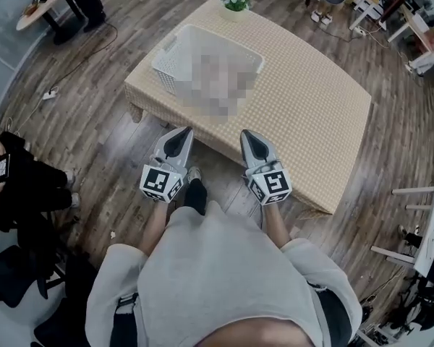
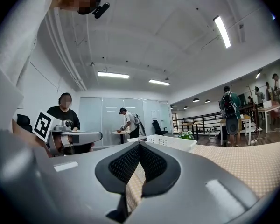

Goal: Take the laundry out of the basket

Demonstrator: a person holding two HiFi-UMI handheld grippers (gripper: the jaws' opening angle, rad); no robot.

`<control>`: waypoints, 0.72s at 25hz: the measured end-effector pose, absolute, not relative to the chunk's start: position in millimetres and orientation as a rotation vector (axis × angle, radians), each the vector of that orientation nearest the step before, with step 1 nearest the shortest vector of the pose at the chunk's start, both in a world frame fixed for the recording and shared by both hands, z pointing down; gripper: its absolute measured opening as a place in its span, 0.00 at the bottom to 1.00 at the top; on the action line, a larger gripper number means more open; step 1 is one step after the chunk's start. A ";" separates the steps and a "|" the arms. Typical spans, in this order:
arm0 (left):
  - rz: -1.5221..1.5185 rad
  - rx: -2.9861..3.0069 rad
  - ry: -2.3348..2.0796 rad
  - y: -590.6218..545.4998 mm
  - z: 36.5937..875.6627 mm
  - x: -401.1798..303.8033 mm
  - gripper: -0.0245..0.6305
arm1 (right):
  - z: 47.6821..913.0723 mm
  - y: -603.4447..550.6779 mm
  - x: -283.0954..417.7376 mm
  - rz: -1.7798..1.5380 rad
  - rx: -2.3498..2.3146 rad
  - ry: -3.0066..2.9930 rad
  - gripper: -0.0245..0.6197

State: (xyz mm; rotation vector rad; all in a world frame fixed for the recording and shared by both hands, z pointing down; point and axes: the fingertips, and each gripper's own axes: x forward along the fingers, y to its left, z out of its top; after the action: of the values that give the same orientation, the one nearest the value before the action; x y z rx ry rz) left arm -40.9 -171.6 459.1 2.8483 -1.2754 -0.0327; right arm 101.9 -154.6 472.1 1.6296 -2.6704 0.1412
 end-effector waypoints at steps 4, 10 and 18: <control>-0.043 2.866 -1.256 -229.8 446.8 -53.9 0.05 | 460.0 -213.7 87.0 0.134 1.646 -2.673 0.04; -0.061 2.881 -1.238 -306.0 434.5 -71.1 0.05 | 440.3 -292.2 70.5 0.097 1.675 -2.676 0.04; -0.081 2.923 -1.214 -366.8 419.8 -82.1 0.05 | 423.2 -355.8 61.9 0.051 1.726 -2.683 0.04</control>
State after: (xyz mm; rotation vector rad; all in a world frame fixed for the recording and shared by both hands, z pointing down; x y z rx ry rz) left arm -82.1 -366.8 419.8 2.9233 -1.2140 -0.0808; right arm 61.9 -355.8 423.2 1.7263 -2.6834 0.0514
